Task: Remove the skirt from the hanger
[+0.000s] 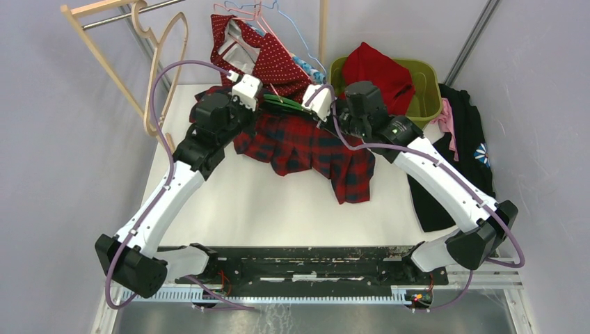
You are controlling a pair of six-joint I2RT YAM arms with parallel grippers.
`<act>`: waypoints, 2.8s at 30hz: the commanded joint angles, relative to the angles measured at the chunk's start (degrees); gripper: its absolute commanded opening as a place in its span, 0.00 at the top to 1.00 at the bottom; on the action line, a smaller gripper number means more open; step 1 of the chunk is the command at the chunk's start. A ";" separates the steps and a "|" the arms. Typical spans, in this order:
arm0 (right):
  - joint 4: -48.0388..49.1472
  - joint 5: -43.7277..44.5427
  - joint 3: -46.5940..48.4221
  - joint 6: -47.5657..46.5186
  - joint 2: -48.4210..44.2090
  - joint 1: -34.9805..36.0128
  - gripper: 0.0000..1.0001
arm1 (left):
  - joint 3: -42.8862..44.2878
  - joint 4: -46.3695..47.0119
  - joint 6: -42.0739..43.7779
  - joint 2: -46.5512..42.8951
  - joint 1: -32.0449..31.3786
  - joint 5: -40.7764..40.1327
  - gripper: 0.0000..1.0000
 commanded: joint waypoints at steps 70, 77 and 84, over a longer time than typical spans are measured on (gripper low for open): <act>-5.82 -6.91 10.73 5.90 -4.97 -1.57 0.99 | 19.25 18.14 3.66 14.86 5.33 64.78 0.17; -6.10 -6.65 12.02 5.54 -4.52 -0.84 0.99 | 19.72 11.65 5.74 16.82 2.48 64.42 0.23; -6.32 -6.34 12.80 5.27 -4.32 -0.46 0.99 | 17.73 5.60 10.37 15.96 2.46 61.49 0.32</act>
